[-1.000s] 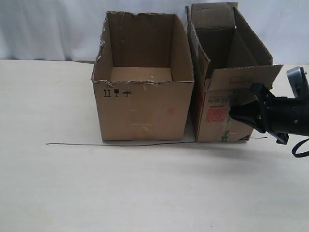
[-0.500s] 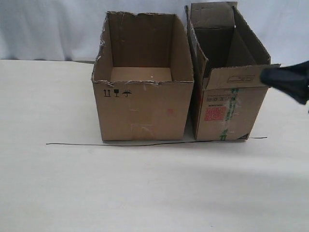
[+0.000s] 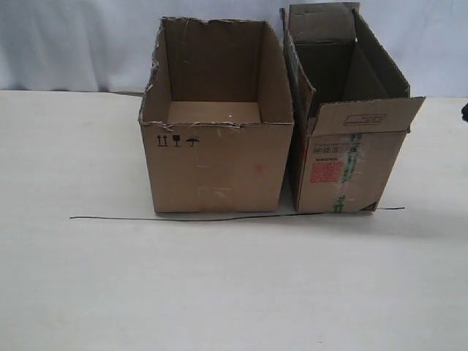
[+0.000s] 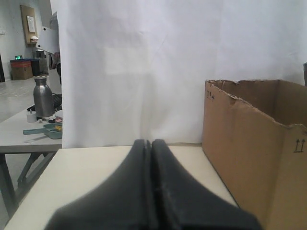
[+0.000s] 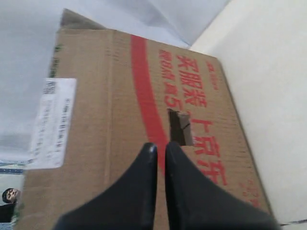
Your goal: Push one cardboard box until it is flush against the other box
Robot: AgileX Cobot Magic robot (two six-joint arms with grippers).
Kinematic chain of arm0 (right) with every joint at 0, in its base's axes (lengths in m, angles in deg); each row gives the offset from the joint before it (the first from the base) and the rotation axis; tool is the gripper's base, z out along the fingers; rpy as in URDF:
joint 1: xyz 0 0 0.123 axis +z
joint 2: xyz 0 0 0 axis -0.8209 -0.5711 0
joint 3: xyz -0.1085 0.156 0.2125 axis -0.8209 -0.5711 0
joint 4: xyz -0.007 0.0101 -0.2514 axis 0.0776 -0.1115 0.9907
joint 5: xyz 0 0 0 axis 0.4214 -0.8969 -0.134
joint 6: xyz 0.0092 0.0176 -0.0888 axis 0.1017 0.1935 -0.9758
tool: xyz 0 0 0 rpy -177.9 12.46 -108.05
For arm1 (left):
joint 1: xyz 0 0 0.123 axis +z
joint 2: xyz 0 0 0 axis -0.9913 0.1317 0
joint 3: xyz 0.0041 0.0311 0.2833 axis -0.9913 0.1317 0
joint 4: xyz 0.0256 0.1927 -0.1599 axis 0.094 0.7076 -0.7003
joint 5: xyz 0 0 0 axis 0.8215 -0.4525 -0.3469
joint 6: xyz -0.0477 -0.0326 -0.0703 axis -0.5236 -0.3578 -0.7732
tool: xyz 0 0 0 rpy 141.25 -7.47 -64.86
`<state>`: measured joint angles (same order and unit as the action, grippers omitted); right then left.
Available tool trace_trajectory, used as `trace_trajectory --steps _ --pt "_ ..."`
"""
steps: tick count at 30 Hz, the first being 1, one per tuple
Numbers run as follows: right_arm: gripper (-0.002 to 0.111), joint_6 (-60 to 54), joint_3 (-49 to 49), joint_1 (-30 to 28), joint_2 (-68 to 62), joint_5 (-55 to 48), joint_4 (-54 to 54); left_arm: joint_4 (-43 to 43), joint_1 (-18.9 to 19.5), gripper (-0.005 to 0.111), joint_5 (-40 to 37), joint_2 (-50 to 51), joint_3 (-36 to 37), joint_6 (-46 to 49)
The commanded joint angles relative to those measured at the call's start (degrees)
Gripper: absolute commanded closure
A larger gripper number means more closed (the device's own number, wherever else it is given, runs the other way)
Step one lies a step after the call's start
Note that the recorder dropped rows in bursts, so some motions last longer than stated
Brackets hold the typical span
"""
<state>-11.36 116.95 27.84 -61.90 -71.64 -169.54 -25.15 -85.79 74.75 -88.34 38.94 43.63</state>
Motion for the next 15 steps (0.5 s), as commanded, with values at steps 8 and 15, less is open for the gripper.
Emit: trace_trajectory --steps 8,15 --pt "0.103 1.10 11.68 5.97 -20.91 -1.84 2.88 0.13 0.01 0.107 0.54 -0.20 0.15 -0.22" --pt "0.103 3.33 16.70 13.03 -25.78 -0.75 3.13 0.13 0.01 0.107 0.54 -0.20 0.15 -0.22"
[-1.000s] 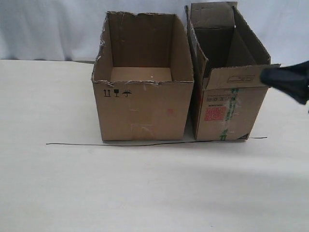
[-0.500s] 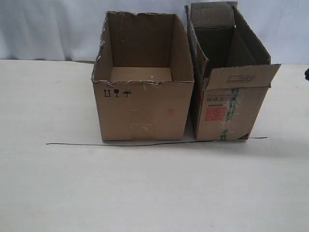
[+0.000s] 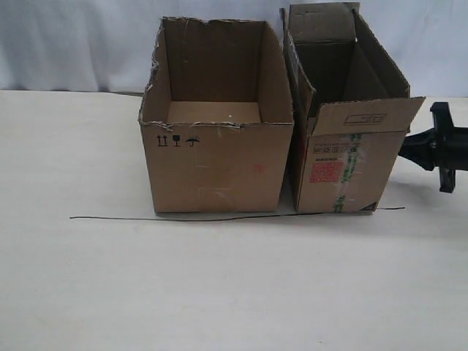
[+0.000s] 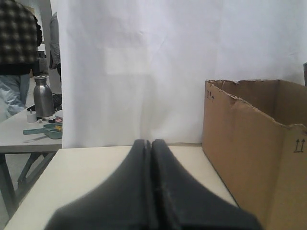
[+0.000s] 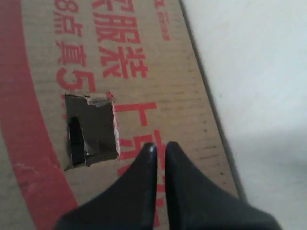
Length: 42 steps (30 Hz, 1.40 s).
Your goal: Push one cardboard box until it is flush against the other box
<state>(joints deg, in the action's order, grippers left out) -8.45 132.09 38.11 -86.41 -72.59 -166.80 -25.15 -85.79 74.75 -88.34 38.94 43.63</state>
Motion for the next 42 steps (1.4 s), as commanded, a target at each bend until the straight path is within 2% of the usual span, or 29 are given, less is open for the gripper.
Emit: trace_trajectory --steps 1,9,18,28,35,42 --pt "0.103 0.51 1.68 3.36 -1.54 0.45 0.39 0.13 0.01 0.107 0.54 -0.20 0.15 -0.22" --pt "0.103 1.26 2.91 7.65 -3.28 2.82 -0.35 0.13 0.01 0.107 0.54 -0.20 0.15 -0.22" --pt "0.103 0.60 5.21 7.66 -3.28 8.47 -1.55 0.01 0.01 0.107 0.54 -0.20 0.15 -0.22" --pt "0.103 3.20 14.18 7.89 -4.30 8.11 -1.69 0.01 0.01 0.107 0.54 -0.20 0.15 -0.22" --pt "0.103 2.48 19.19 8.04 -4.30 9.18 -5.69 0.01 0.01 0.107 0.54 -0.20 0.15 -0.22" --pt "0.103 2.49 20.27 9.91 -4.30 8.70 -5.40 0.01 0.01 0.107 0.54 -0.20 0.15 -0.22"
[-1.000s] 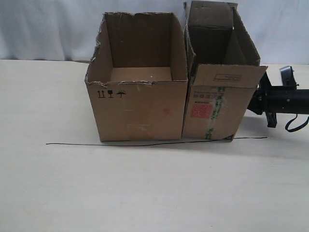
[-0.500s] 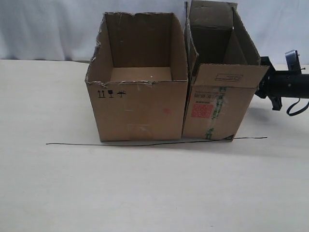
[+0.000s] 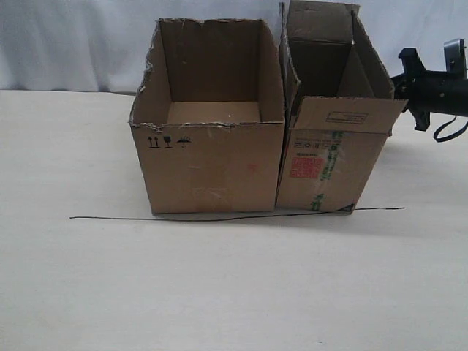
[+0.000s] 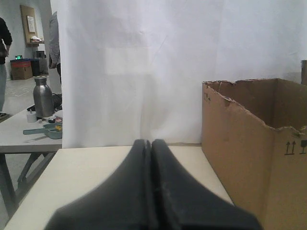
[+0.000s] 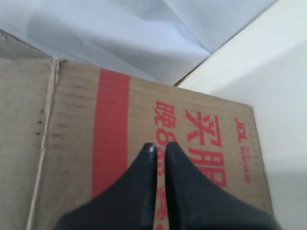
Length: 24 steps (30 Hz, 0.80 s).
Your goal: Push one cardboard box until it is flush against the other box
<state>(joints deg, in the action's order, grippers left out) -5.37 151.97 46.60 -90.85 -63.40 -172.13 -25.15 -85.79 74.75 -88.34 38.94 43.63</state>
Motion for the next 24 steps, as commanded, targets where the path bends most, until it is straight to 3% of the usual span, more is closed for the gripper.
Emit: trace_trajectory --steps 1,11,17,24 --pt "0.103 -0.60 0.40 1.56 0.14 -0.49 -0.06 0.01 0.01 0.107 0.54 -0.20 0.15 -0.22" --pt "0.103 -0.73 0.40 3.23 0.14 -0.33 -0.26 0.11 0.01 0.107 0.54 -0.20 0.15 -0.22" --pt "0.103 -0.61 0.40 -0.66 0.96 -0.87 0.35 0.11 0.01 0.107 0.54 -0.20 0.15 -0.22" --pt "0.103 7.31 0.40 -6.00 3.51 -7.80 14.51 0.11 0.01 0.107 0.54 -0.20 0.15 -0.22"
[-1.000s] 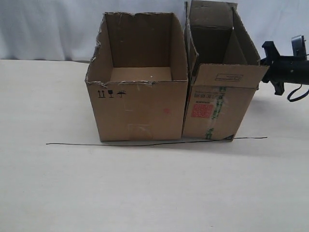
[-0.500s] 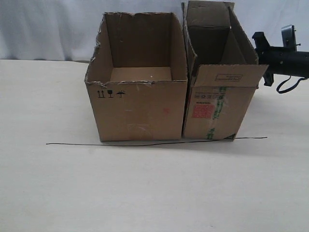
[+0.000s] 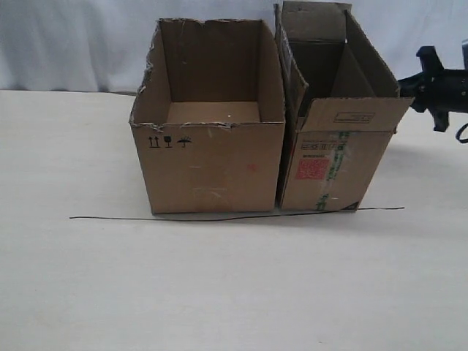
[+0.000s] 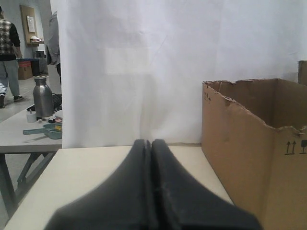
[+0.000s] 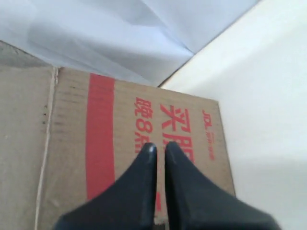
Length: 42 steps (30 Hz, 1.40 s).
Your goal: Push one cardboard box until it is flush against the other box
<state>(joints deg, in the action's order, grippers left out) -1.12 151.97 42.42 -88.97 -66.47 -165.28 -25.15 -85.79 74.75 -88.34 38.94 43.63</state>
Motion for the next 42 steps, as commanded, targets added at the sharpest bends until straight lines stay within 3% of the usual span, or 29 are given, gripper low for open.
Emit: trace_trajectory --steps 1,5,9,15,21,29,42 --pt "0.103 3.07 0.40 -2.17 2.07 -5.85 8.87 0.11 0.01 0.107 0.54 -0.20 0.15 -0.22" --pt "0.103 2.46 -2.98 -4.85 8.88 -4.71 16.57 0.11 0.01 0.107 0.54 -0.20 0.15 -0.22" --pt "0.103 0.59 -15.03 -7.66 21.89 3.80 21.58 0.11 0.01 0.107 0.54 -0.20 0.15 -0.22" --pt "0.103 -11.20 -41.45 -6.66 45.17 22.88 6.49 0.11 0.01 0.107 0.54 -0.20 0.15 -0.22" --pt "0.103 -21.05 -56.11 -1.34 61.93 25.42 -4.68 -0.08 0.01 0.107 0.54 -0.20 0.15 -0.22" --pt "0.103 -21.17 -63.59 0.96 74.35 20.22 -4.12 -0.08 0.01 0.107 0.54 -0.20 0.15 -0.22" --pt "0.103 -21.17 -63.99 0.96 84.78 21.80 -4.23 -0.08 0.01 0.107 0.54 -0.20 0.15 -0.22"
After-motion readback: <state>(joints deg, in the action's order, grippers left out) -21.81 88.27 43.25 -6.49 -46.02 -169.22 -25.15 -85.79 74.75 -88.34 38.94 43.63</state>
